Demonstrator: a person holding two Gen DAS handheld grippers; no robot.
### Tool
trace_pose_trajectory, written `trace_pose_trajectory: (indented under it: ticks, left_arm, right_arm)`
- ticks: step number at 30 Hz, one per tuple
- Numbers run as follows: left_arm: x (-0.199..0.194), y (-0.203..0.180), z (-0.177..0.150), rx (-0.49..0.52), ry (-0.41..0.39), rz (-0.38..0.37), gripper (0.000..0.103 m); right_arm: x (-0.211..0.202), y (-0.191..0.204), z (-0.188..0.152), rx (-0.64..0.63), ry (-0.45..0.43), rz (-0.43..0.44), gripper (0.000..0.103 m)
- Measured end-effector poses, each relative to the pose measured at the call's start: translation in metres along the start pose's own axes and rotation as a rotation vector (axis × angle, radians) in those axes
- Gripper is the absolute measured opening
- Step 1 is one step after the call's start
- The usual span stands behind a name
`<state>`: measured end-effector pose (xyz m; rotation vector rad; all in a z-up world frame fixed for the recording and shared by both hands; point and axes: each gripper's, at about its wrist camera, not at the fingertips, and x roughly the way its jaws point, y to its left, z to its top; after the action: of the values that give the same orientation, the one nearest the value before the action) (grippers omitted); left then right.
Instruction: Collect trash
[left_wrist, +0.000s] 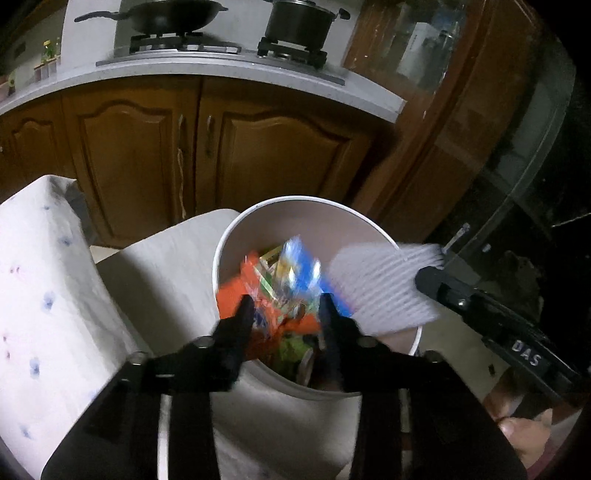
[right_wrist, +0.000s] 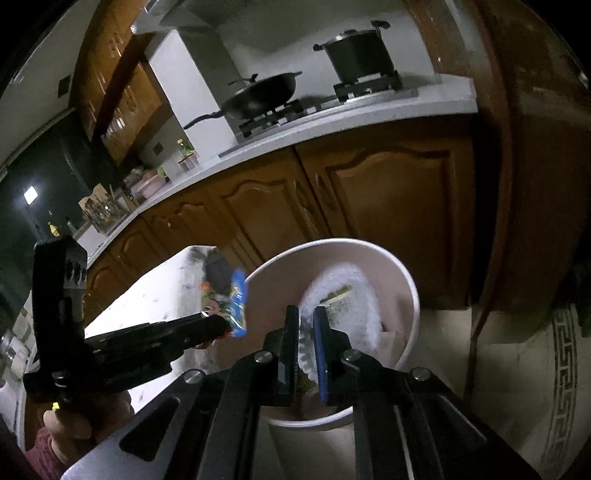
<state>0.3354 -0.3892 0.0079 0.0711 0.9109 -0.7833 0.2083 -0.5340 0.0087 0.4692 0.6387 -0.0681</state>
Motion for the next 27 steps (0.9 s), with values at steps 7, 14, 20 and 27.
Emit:
trace_pose_trajectory:
  ticks: [7, 14, 20, 27]
  left_arm:
    - [-0.012, 0.006, -0.005, -0.008, -0.027, 0.0, 0.055]
    - [-0.039, 0.021, -0.018, -0.054, -0.061, 0.039, 0.068]
    - [-0.074, 0.044, -0.036, -0.104, -0.106, 0.076, 0.077]
    - [-0.114, 0.069, -0.056, -0.149, -0.156, 0.129, 0.081]
  right_arm:
    - [-0.003, -0.007, -0.005, 0.043, -0.006, 0.008, 0.036]
    - [-0.013, 0.003, -0.007, 0.054, -0.026, 0.034, 0.047]
    - [-0.025, 0.02, -0.009, 0.067, -0.076, 0.08, 0.075]
    - [-0.035, 0.052, -0.017, 0.059, -0.104, 0.128, 0.08]
